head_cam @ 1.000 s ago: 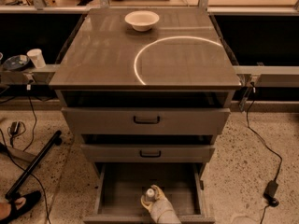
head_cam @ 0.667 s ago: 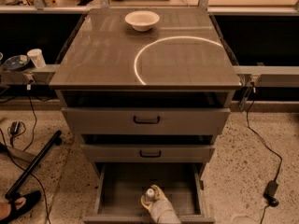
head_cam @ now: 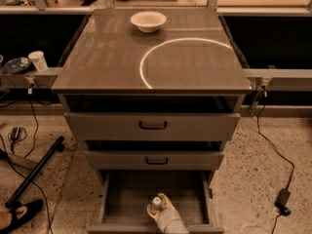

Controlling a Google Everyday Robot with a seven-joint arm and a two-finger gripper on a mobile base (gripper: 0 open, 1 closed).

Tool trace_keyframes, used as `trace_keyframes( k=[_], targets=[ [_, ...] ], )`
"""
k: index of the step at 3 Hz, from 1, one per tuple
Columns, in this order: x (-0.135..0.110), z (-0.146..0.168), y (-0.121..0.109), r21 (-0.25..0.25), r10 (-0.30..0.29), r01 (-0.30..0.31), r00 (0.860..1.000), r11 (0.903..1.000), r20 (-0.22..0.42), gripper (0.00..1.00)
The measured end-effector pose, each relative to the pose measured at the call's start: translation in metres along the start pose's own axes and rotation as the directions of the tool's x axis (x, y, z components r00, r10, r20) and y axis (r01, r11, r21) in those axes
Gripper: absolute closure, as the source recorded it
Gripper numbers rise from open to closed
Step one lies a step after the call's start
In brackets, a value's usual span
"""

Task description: Place blue plastic bottle into bottom drawer

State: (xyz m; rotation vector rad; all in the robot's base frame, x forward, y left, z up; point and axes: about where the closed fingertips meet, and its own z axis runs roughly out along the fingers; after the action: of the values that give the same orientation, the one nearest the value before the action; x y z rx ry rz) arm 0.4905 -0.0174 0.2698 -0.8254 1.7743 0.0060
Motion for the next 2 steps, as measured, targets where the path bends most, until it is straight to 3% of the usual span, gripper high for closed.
trace_keyframes(
  k=[2],
  targets=[
    [0.0,0.0,0.0,0.0,0.0,0.0,1.0,1.0,0.0,0.15]
  ],
)
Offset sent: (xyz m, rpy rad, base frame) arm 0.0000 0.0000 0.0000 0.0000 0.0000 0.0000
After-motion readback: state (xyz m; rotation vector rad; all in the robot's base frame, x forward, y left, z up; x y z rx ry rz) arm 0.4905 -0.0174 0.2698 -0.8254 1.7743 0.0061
